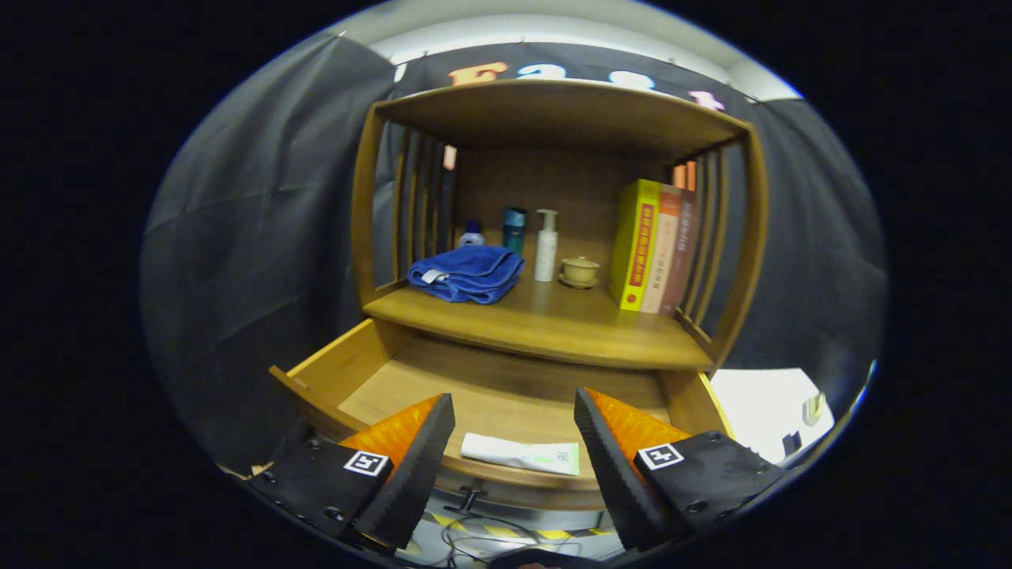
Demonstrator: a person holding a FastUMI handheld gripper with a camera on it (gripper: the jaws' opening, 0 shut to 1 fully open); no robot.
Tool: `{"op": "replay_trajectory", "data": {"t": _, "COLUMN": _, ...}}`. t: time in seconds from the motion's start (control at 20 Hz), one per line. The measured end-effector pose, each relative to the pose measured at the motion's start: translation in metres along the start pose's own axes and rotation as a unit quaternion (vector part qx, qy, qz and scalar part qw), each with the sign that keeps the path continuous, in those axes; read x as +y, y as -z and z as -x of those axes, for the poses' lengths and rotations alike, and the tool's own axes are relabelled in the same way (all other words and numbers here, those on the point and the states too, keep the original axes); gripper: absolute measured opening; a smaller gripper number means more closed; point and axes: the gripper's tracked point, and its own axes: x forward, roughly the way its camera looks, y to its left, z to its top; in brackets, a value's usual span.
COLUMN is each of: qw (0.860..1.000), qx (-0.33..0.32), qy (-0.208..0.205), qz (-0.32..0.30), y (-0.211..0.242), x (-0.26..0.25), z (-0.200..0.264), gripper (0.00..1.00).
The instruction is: Pull open the drawer, take out the items inside it, and place them on the countertop above the cabinet.
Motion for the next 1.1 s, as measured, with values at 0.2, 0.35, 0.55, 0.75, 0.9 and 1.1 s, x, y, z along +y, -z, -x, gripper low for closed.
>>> {"op": "replay_trajectory", "data": {"t": 0.2, "qw": 0.987, "qx": 0.086, "qy": -0.065, "qz": 0.118, "y": 0.0, "x": -0.005, "z": -0.032, "gripper": 0.99}}
{"op": "replay_trajectory", "data": {"t": 0.35, "qw": 0.965, "qx": 0.161, "qy": -0.121, "qz": 0.168, "y": 0.014, "x": -0.006, "z": -0.056, "gripper": 0.99}}
{"op": "replay_trajectory", "data": {"t": 0.55, "qw": 0.924, "qx": 0.266, "qy": -0.18, "qz": 0.205, "y": 0.05, "x": -0.018, "z": -0.074, "gripper": 0.99}}
{"op": "replay_trajectory", "data": {"t": 0.75, "qw": 0.878, "qx": 0.344, "qy": -0.214, "qz": 0.254, "y": 0.085, "x": -0.032, "z": -0.084, "gripper": 0.99}}
{"op": "replay_trajectory", "data": {"t": 0.9, "qw": 0.853, "qx": 0.383, "qy": -0.259, "qz": 0.243, "y": 0.077, "x": -0.046, "z": -0.086, "gripper": 0.96}}
{"op": "replay_trajectory", "data": {"t": 1.1, "qw": 0.811, "qx": 0.444, "qy": -0.291, "qz": 0.248, "y": 0.092, "x": -0.045, "z": -0.084, "gripper": 0.89}}
